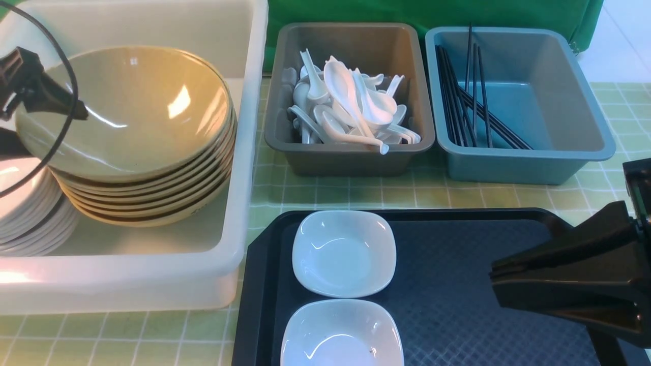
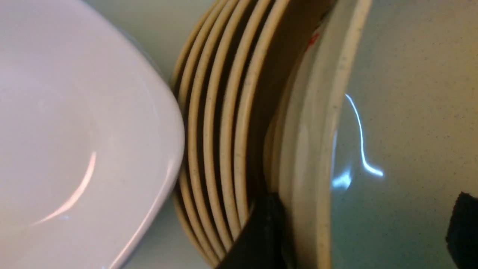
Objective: On green table put chopsticks spoon bowls plates into blue grey white boxes.
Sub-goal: 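Place the tan bowl onto the bowl stack in the left bin with the left gripper, then reach for and grasp the small white dish on the black tray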
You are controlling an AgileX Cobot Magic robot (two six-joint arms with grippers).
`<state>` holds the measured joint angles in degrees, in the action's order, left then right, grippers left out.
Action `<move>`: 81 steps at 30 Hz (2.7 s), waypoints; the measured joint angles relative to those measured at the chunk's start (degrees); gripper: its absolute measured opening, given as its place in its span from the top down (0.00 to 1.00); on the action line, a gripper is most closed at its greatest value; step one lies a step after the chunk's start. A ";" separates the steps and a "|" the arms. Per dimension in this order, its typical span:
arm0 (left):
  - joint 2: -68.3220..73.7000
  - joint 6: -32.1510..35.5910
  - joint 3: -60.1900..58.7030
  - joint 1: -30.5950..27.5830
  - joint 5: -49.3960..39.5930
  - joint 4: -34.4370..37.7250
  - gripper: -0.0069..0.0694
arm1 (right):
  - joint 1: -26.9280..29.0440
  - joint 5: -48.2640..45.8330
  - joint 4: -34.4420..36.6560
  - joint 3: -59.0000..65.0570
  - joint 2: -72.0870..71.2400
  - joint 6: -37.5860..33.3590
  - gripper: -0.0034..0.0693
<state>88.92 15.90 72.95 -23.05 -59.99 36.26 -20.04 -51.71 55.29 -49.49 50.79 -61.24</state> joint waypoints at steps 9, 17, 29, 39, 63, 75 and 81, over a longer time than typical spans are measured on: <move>-8.55 -1.76 0.23 0.00 -0.20 -10.06 0.04 | 0.00 -0.59 0.00 0.00 0.00 0.00 0.89; -17.36 0.02 2.02 5.60 -3.76 -11.93 0.05 | 0.00 -0.69 0.00 0.00 0.00 0.00 0.89; -11.73 5.16 -2.31 45.98 -1.31 -4.51 0.21 | 0.00 -1.33 0.00 0.00 0.00 0.00 0.89; 9.47 -12.00 9.02 53.51 -2.19 -16.15 0.20 | 0.00 -2.17 0.00 0.00 0.00 0.00 0.89; 1.02 -8.36 21.61 57.30 -9.24 -24.76 0.55 | 0.00 4.21 -12.06 -2.84 14.37 29.03 0.70; -17.33 5.21 -1.24 57.30 -4.18 -16.77 0.91 | 0.00 20.16 -1.95 -3.12 38.13 32.33 0.48; -18.54 5.76 -2.56 57.30 -4.28 -13.13 0.91 | 0.00 28.10 4.77 -3.23 48.09 28.84 0.48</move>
<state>70.39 21.65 70.40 34.26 -64.27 23.13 -20.04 -23.61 60.06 -52.72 98.88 -32.41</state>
